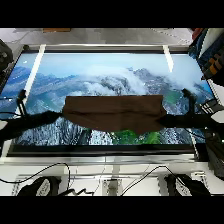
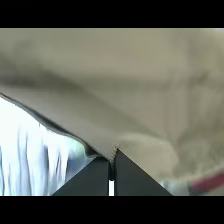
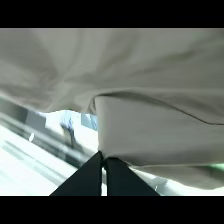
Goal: Fold the clothes and pants, and hang the long-sleeved shirts on hangers.
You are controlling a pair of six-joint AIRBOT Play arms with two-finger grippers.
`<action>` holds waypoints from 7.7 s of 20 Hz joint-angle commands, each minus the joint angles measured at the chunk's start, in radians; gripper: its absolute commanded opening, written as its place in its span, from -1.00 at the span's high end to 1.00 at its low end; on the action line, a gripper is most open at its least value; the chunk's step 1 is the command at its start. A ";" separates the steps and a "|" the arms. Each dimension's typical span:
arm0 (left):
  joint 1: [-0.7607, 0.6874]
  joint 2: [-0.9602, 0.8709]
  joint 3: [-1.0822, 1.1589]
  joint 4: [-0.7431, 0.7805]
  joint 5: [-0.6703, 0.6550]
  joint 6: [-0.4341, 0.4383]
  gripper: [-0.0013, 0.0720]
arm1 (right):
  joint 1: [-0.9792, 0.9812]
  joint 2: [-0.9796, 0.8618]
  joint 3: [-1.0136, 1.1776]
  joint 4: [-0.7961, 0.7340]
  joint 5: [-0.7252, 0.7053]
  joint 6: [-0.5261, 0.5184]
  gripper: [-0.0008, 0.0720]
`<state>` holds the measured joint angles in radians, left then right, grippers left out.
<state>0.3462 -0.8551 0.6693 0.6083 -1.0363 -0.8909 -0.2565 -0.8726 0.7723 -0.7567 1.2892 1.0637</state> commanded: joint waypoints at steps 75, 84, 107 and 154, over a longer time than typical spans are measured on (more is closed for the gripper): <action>-0.570 -0.626 0.776 0.136 -0.175 -0.195 0.91 | 0.548 -0.795 0.697 -0.283 -0.342 0.444 0.94; -0.866 -0.824 0.777 0.035 0.313 -0.195 -0.94 | 0.114 -0.726 0.693 -0.325 -0.026 0.291 0.25; -0.676 -0.795 0.777 0.050 0.095 -0.195 -0.94 | 0.465 -1.085 0.695 0.084 -0.027 0.039 -0.91; -0.045 -0.093 0.777 0.177 0.063 -0.149 -0.93 | -0.981 -0.227 0.691 -0.335 0.183 0.362 0.94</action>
<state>0.3008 -0.9489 1.4471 0.7853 -0.9733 -1.0401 -1.2705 -1.1004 1.4643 -1.2739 1.4807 1.3987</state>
